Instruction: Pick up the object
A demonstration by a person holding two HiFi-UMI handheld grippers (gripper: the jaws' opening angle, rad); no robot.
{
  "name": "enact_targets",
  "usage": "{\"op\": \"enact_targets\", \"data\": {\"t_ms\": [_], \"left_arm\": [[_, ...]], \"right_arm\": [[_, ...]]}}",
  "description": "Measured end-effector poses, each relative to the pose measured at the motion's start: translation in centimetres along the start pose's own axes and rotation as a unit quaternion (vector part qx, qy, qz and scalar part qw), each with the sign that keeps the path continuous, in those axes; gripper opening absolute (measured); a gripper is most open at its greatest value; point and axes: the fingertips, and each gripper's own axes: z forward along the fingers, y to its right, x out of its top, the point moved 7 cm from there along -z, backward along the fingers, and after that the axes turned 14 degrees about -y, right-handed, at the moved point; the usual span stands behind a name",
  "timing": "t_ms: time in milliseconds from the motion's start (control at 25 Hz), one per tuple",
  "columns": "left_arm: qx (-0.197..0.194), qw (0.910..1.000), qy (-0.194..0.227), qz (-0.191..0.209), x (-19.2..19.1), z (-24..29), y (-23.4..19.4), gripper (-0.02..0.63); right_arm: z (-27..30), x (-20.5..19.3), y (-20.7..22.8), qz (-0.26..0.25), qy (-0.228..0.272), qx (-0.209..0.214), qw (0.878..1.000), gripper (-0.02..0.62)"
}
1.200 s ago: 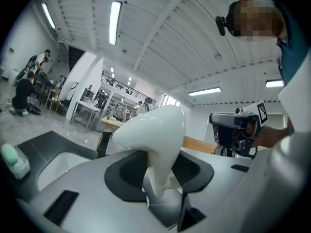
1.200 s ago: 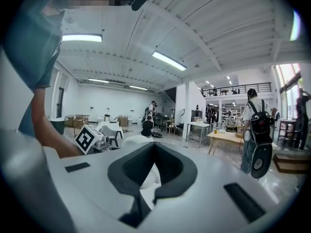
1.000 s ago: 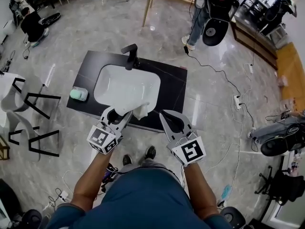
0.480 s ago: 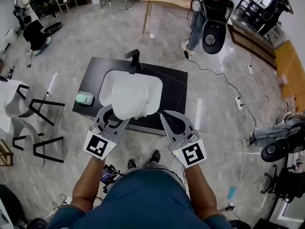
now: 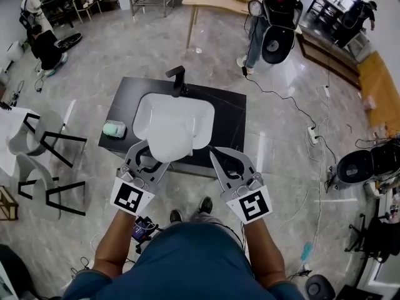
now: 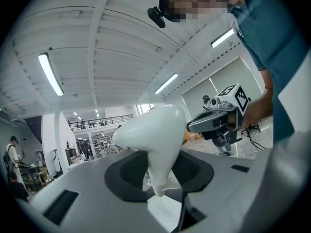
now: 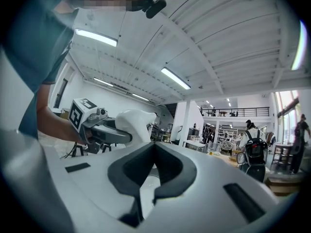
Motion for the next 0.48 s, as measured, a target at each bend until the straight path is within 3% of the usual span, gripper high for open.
{"op": "enact_targets", "data": {"t_ms": [480], "left_arm": [[-0.010, 0.9999, 0.009, -0.003, -0.4, -1.8, 0.6, 0.141]], "right_arm": [[-1.0, 0.5, -2.1, -0.008, -0.002, -0.015, 1.000, 0.014]]}}
